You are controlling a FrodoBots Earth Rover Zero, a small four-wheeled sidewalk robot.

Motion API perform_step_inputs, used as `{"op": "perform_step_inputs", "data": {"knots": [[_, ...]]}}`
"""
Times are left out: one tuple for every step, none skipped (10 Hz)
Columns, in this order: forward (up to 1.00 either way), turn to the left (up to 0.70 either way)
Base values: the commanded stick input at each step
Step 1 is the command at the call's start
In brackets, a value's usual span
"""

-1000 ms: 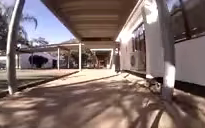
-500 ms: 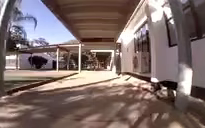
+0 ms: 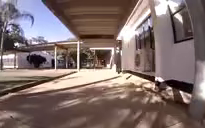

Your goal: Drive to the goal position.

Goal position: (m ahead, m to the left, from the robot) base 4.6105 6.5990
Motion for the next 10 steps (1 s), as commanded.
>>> {"op": "perform_step_inputs", "data": {"knots": [[0.70, 0.00], [0.70, 0.00], [0.70, 0.00], [0.70, 0.00], [0.70, 0.00], [0.70, 0.00], [0.70, 0.00], [0.70, 0.00], [0.70, 0.00], [0.70, 0.00]]}}
